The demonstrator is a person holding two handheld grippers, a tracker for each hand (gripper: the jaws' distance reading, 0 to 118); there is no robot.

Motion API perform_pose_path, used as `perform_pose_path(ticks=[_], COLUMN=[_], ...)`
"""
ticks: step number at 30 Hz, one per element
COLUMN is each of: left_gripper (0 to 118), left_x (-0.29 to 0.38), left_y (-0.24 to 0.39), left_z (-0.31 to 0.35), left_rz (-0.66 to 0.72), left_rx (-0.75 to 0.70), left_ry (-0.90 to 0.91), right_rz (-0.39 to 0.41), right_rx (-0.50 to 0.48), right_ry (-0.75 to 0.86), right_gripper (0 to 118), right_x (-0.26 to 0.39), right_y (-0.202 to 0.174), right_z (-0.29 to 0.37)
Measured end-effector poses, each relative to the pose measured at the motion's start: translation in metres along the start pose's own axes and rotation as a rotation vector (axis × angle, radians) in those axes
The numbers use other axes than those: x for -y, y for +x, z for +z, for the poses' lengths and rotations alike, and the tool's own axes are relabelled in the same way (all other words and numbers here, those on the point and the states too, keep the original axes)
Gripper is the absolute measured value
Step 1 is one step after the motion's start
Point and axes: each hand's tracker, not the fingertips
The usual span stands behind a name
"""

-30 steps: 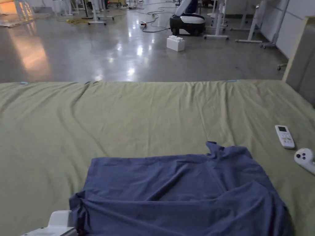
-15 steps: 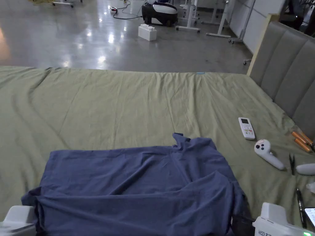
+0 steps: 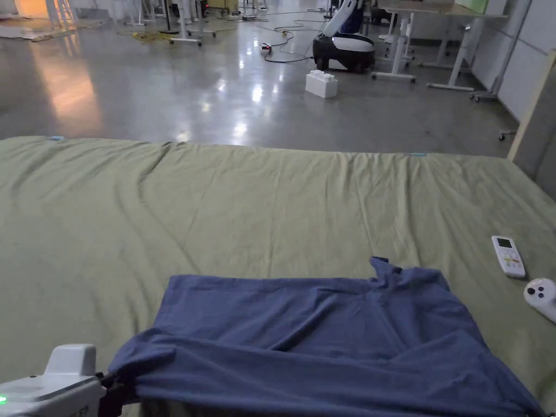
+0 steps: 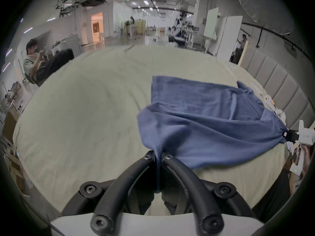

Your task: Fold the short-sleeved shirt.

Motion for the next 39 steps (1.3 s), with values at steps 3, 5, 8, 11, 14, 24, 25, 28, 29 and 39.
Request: perform_pose_path(ticks=[3,5,8,11,14,24,25,28,29,39], left_gripper=[6,6,6,6,9,85,85,85,85,4], left_x=[0.018,0.038,0.071,0.094,0.101,0.062,0.059,0.058,0.055,0.061], left_y=[-0.009,-0.009,-0.014,-0.017,-0.019,-0.003,0.004,0.029,0.036,0.087], left_z=[0.023,0.042,0.059,0.058,0.046,0.138,0.151,0.175,0.178,0.218], left_rz=[0.016,-0.036,-0.026,-0.001,0.014,-0.097,-0.098,-0.018,0.019,-0.132], left_rx=[0.021,0.010,0.010,0.036,0.034,0.011,0.015,0.030,0.049,0.054], left_ry=[-0.006,-0.017,-0.065,-0.093,-0.088,0.310,0.388,0.576,0.579,0.617], right_rz=[0.041,0.078,0.090,0.120,0.154,-0.023,-0.078,-0.181,-0.182,0.030], right_rx=[-0.006,0.012,-0.009,-0.017,-0.011,-0.045,-0.052,-0.168,-0.209,-0.376], right_ry=[0.041,0.051,0.034,-0.004,-0.071,0.185,0.237,0.375,0.393,0.498], right_gripper=[5,5,5,5,8,73,73,73,73,8], right_x=[0.011,0.022,0.044,0.064,0.072,0.057,0.054,0.051,0.047,0.034], right_y=[0.000,-0.004,-0.004,-0.011,-0.017,-0.008,-0.010,-0.026,-0.032,-0.080], right_z=[0.029,0.053,0.074,0.075,0.057,0.125,0.138,0.164,0.169,0.211])
